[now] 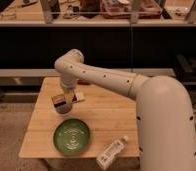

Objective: Place the eraser in the ceramic cup

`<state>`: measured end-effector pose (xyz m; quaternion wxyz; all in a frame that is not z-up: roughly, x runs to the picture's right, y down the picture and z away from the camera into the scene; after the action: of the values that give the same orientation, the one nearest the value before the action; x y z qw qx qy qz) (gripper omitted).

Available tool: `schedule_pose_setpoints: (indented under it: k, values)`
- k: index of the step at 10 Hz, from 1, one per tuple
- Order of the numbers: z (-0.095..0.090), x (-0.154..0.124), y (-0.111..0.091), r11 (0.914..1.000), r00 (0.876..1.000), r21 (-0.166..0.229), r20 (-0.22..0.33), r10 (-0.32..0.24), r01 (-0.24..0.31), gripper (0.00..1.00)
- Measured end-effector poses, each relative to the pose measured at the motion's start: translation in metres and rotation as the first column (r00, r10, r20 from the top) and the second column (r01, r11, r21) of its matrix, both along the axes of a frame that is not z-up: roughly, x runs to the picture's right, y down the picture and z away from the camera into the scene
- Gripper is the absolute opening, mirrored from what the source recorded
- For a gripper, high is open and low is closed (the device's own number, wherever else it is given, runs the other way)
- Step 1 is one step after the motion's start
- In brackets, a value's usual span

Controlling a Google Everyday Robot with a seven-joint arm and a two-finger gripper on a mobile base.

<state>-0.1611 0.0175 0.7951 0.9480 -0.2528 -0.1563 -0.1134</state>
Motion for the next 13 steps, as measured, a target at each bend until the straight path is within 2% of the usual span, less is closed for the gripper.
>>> schedule_pose_setpoints:
  k: [3,6,8,9,13]
  values:
    - [-0.005,-0.007,0.003,0.9996,0.999,-0.014,0.024,-0.023,0.023,0.03]
    - [-0.008,-0.008,0.007,0.9968,0.999,-0.066,0.03,-0.043,0.045,0.32]
    - [-0.012,-0.01,0.011,0.9939,0.997,-0.083,0.04,-0.069,0.072,0.55]
    - [-0.013,-0.01,0.012,0.9931,0.996,-0.083,0.049,-0.079,0.083,0.61]
    - [-0.017,-0.015,0.016,0.9857,0.985,-0.088,0.11,-0.134,0.144,0.63]
